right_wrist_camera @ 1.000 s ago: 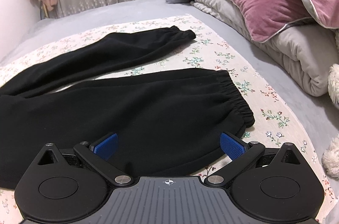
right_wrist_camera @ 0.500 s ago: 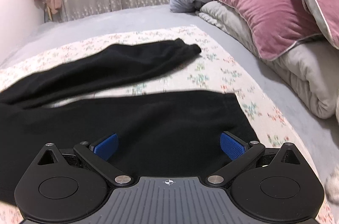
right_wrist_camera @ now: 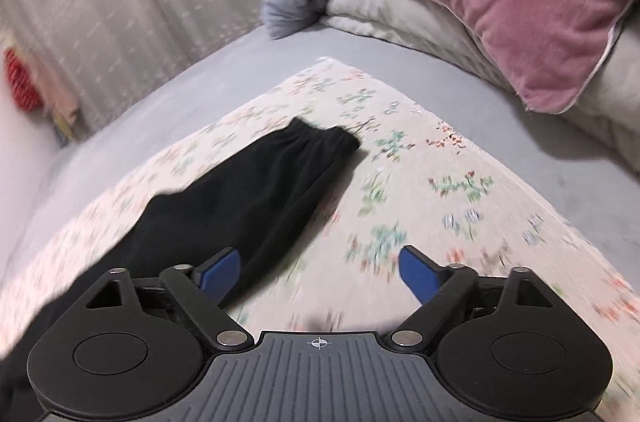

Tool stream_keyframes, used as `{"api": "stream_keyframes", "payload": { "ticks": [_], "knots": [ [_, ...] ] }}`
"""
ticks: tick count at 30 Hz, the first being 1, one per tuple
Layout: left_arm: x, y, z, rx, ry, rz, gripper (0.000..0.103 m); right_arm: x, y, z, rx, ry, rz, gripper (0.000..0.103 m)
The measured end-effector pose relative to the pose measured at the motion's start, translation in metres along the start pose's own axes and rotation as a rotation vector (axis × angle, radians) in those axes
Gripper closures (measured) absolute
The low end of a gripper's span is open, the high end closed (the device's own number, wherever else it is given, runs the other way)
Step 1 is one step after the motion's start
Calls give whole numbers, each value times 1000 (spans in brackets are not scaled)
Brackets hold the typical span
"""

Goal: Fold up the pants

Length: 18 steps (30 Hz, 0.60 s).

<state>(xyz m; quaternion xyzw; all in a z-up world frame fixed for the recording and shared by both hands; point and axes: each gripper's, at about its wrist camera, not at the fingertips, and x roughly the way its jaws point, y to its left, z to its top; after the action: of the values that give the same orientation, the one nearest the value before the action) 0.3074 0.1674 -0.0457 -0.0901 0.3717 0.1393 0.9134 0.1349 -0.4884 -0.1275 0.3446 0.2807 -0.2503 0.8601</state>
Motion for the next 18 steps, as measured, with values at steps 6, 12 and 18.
{"api": "stream_keyframes", "payload": {
  "ticks": [6, 12, 18],
  "knots": [
    [55, -18, 30, 20, 48, -35, 5, 56, -17, 29, 114, 4, 5, 35],
    [83, -65, 16, 207, 83, 67, 33, 84, 1, 31, 40, 20, 59, 91],
    [58, -69, 1, 262, -57, 63, 87, 54, 15, 35, -130, -68, -41, 99]
  ]
}}
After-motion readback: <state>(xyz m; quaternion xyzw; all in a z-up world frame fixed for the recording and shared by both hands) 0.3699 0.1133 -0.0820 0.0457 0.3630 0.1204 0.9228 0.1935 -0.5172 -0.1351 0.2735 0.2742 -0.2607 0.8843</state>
